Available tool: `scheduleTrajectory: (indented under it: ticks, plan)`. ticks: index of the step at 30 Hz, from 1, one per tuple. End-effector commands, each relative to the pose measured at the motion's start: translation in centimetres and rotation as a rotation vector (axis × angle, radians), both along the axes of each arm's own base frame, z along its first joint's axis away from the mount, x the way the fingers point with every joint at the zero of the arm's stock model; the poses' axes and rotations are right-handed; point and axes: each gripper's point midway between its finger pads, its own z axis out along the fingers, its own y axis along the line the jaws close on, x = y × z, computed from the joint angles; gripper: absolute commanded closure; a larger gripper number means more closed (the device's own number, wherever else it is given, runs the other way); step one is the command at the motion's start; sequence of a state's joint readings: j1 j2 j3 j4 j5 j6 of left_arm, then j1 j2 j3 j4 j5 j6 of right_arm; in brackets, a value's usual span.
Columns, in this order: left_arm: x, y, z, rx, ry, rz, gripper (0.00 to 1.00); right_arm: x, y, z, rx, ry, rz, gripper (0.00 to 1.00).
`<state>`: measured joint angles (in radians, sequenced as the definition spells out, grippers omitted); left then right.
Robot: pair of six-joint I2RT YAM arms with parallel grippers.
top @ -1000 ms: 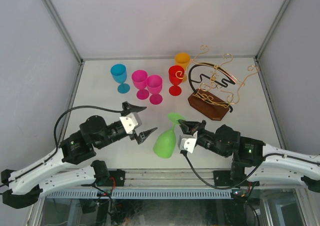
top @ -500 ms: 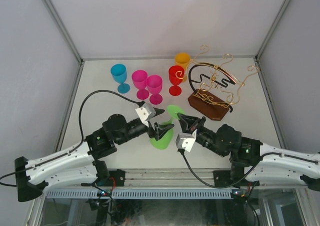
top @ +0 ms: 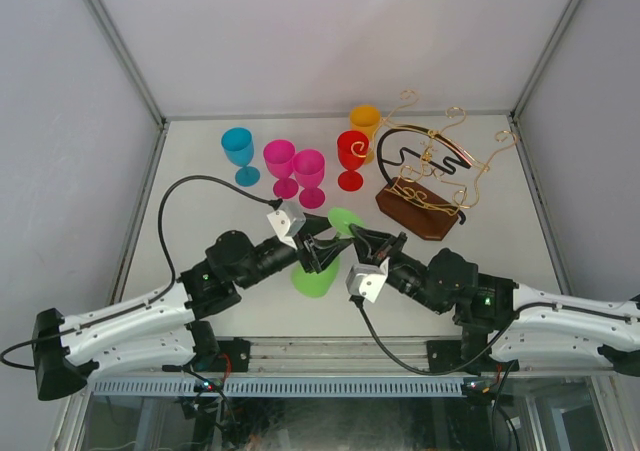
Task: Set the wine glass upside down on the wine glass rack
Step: Turn the wine glass upside down at the wine rack.
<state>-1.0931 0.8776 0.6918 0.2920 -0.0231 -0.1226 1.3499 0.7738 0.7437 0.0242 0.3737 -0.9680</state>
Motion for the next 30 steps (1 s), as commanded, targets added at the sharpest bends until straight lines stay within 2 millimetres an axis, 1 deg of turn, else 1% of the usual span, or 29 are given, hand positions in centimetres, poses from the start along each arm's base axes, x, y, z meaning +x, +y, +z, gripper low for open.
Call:
scheduleTrajectory:
  ticks: [1, 9, 12, 16, 19, 24, 27, 29, 30]
  plan:
    - [0.0, -0.3, 1.7, -0.08, -0.025, 0.001, 0.47, -0.3, 0.2, 3.3, 0.118, 0.001, -0.003, 1.0]
    - [-0.2, -0.5, 1.3, -0.068, -0.028, -0.017, 0.63, 0.1, -0.3, 3.5, 0.138, 0.006, -0.041, 1.0]
    - [-0.3, -0.4, 1.1, -0.07, -0.021, -0.018, 0.62, 0.6, -0.8, 3.8, 0.157, 0.008, -0.082, 1.0]
    - [-0.1, -0.3, 0.6, -0.067, -0.009, -0.007, 0.53, 0.6, -1.0, 4.2, 0.182, 0.017, -0.086, 1.0]
    - [-0.1, -0.3, 0.5, -0.062, -0.004, -0.004, 0.54, 0.5, -1.0, 4.2, 0.185, 0.021, -0.083, 1.0]
    - [0.0, -0.3, 0.5, -0.052, -0.009, -0.004, 0.64, 0.3, -0.6, 3.9, 0.175, 0.022, -0.072, 1.0]
    - [0.0, -0.3, 0.5, -0.045, -0.012, -0.004, 0.72, 0.3, -0.5, 3.9, 0.177, 0.021, -0.068, 1.0]
    - [0.0, -0.3, 0.5, -0.035, -0.014, -0.004, 0.82, 0.2, -0.5, 4.0, 0.183, 0.022, -0.064, 1.0]
    - [0.0, -0.3, 0.4, -0.03, -0.013, -0.002, 0.89, 0.1, -0.4, 4.1, 0.186, 0.022, -0.061, 1.0]
